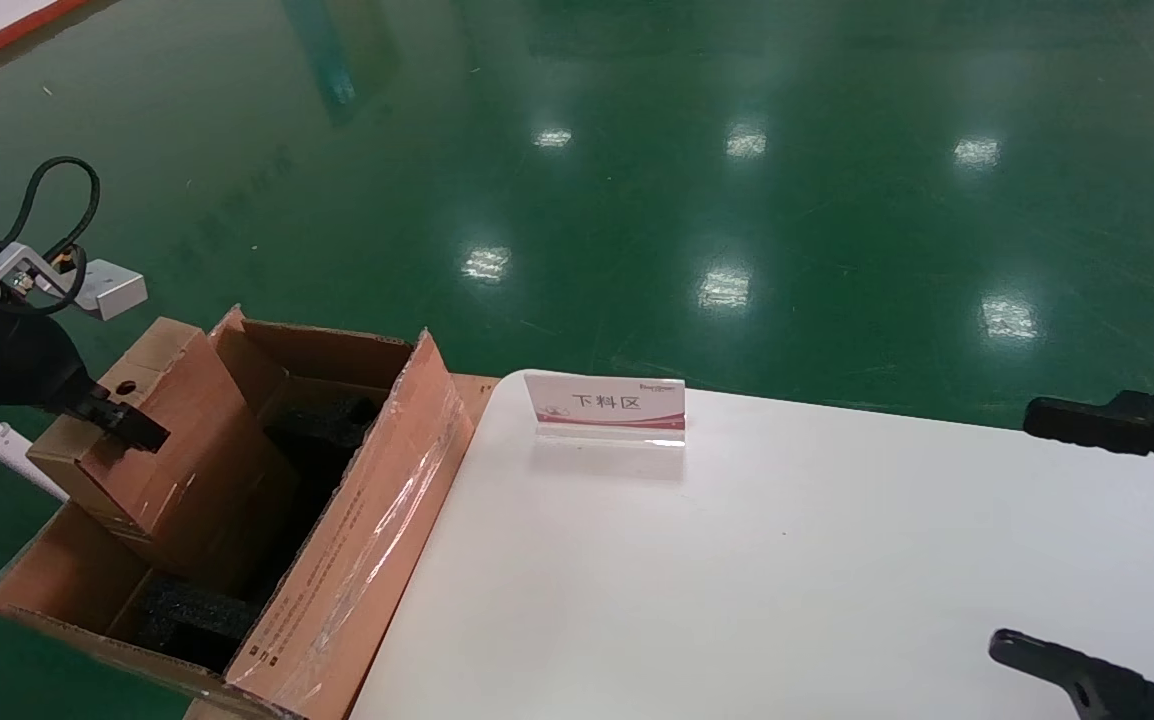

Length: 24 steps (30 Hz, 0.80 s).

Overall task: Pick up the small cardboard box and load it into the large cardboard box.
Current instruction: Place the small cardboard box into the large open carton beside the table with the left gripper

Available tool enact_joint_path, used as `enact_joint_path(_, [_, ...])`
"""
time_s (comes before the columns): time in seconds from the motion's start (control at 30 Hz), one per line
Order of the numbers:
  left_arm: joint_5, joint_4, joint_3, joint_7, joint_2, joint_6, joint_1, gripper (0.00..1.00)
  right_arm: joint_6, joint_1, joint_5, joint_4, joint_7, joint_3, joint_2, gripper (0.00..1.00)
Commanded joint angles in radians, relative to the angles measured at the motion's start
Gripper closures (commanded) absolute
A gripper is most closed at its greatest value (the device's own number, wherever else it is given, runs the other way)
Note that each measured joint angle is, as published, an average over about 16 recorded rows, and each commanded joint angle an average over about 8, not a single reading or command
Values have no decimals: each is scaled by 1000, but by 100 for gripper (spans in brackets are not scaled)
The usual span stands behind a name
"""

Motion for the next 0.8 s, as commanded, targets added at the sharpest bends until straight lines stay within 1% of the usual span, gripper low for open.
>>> enact_joint_path(0.03, [8, -24, 4, -22, -4, -9, -4, 100, 0, 0, 0, 0, 0, 0, 0, 0])
enact_joint_path(0.43, [61, -170, 30, -161, -38, -78, 1, 100, 0, 0, 0, 0, 0, -1, 0, 0])
enact_joint_path(0.8, [111, -238, 55, -264, -44, -128, 23, 100, 1, 0, 1, 0, -1, -1, 1, 0])
